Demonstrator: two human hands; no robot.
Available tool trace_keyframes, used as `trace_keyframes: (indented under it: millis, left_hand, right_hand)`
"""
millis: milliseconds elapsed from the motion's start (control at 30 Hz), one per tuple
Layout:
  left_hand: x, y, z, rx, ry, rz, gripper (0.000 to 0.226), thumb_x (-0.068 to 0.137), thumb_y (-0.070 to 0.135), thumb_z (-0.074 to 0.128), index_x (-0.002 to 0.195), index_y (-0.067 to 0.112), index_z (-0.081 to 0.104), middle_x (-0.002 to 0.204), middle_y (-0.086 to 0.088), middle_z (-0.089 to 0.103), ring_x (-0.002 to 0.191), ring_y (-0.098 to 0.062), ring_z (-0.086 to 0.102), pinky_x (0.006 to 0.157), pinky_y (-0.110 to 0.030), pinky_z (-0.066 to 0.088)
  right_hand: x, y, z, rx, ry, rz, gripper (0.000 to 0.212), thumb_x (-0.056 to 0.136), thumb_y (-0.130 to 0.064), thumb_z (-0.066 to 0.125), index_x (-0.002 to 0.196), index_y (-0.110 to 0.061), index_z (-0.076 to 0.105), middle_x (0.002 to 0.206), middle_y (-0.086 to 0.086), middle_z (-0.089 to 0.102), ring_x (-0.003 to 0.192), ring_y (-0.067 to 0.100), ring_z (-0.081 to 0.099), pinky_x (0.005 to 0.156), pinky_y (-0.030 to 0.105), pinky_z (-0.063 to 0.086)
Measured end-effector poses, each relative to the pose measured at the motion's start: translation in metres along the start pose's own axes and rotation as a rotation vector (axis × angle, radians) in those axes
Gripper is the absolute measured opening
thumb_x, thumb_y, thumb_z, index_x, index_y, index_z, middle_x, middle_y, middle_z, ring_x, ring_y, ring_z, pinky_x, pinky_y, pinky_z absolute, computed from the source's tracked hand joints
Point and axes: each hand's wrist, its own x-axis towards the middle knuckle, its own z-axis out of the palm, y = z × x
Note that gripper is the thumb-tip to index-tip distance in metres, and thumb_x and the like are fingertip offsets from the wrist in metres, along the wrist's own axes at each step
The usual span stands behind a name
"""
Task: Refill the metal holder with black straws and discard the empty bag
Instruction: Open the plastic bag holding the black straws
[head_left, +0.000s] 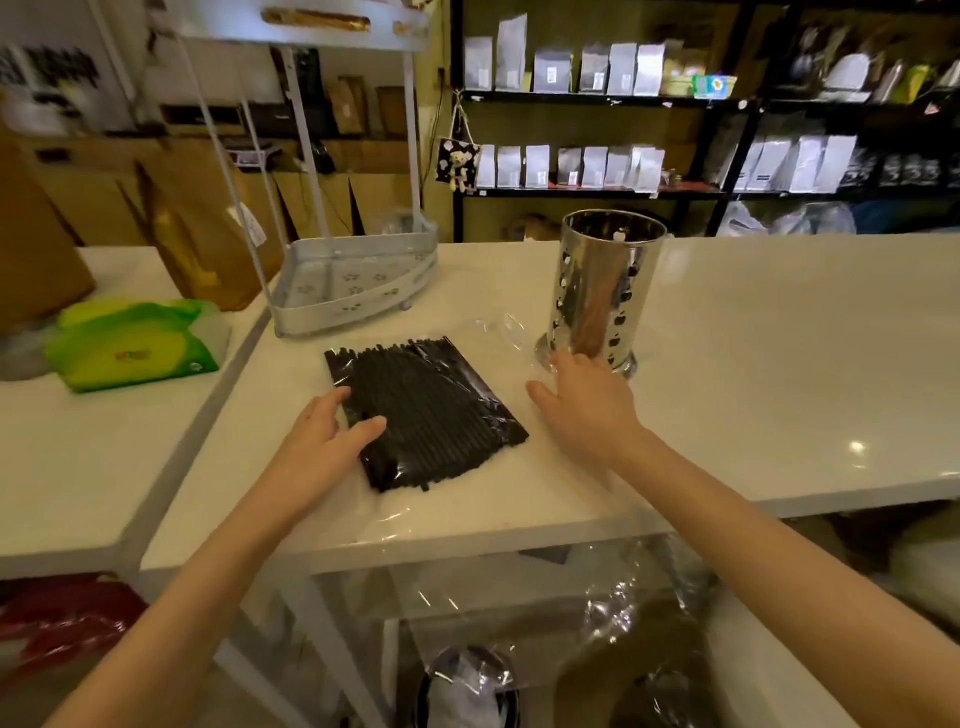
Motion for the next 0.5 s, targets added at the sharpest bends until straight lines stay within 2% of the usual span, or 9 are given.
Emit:
trace_keyframes:
  millis: [67,133,200,333,400,467,500]
  left_hand:
    - [0.0,0.003,-0.004,-0.109,-0.051,-0.075,0.056,0.09,0.031,0.049,0.141,0.02,0.025,0.14,-0.01,0.042,0.112,-0.024,0.052,0.085,-0.033,0.043]
    - [0.0,0.003,-0.008,-0.151,-0.106,-0.125,0.06,0.089,0.032,0.051,0.141,0.022,0.022,0.118,-0.007,0.053,0.088,-0.019,0.058,0.065,-0.028,0.048]
    - [0.001,0.002,-0.012,-0.144,-0.127,-0.137,0.066,0.087,0.032,0.054,0.141,0.023,0.018,0.1,0.0,0.055,0.079,-0.019,0.062,0.058,-0.027,0.05]
    - [0.008,0.005,-0.018,-0.235,-0.185,-0.205,0.068,0.085,0.026,0.058,0.141,0.023,0.019,0.099,-0.004,0.055,0.071,-0.021,0.066,0.051,-0.023,0.056]
    - [0.01,0.006,-0.019,-0.26,-0.202,-0.216,0.068,0.086,0.023,0.059,0.141,0.023,0.019,0.095,-0.002,0.054,0.067,-0.02,0.065,0.049,-0.022,0.056]
    - [0.011,0.006,-0.017,-0.291,-0.214,-0.204,0.07,0.086,0.019,0.059,0.142,0.021,0.016,0.093,-0.004,0.057,0.058,-0.016,0.065,0.049,-0.025,0.057]
    - [0.011,0.007,-0.015,-0.309,-0.218,-0.198,0.072,0.086,0.017,0.058,0.142,0.02,0.015,0.092,-0.005,0.058,0.051,-0.014,0.065,0.048,-0.025,0.057]
  right_hand:
    - [0.003,-0.003,0.005,-0.025,0.002,0.041,0.05,0.093,-0.044,0.04,0.129,-0.01,0.042,0.126,0.014,0.054,0.115,0.034,0.05,0.09,0.043,0.044]
    - [0.007,-0.004,0.006,-0.002,0.023,0.091,0.051,0.092,-0.046,0.041,0.126,-0.008,0.043,0.127,0.015,0.051,0.115,0.034,0.05,0.088,0.043,0.045]
    - [0.011,-0.005,0.005,0.02,0.027,0.135,0.053,0.091,-0.048,0.042,0.124,-0.006,0.043,0.126,0.016,0.05,0.114,0.034,0.051,0.087,0.044,0.045]
    - [0.02,-0.006,0.003,0.136,-0.071,0.236,0.057,0.086,-0.053,0.049,0.117,-0.005,0.047,0.109,0.012,0.058,0.103,0.033,0.057,0.077,0.037,0.044]
    - [0.024,-0.007,0.005,0.247,-0.12,0.247,0.047,0.083,-0.053,0.054,0.095,-0.008,0.052,0.082,0.005,0.056,0.083,0.028,0.058,0.064,0.031,0.04]
    - [0.026,-0.01,0.004,0.388,-0.194,0.252,0.044,0.079,-0.052,0.061,0.065,-0.013,0.045,0.06,0.0,0.043,0.058,0.019,0.047,0.053,0.027,0.032]
    - [0.027,-0.012,0.003,0.458,-0.227,0.244,0.047,0.078,-0.048,0.065,0.058,-0.015,0.039,0.055,-0.001,0.038,0.051,0.016,0.039,0.051,0.027,0.03]
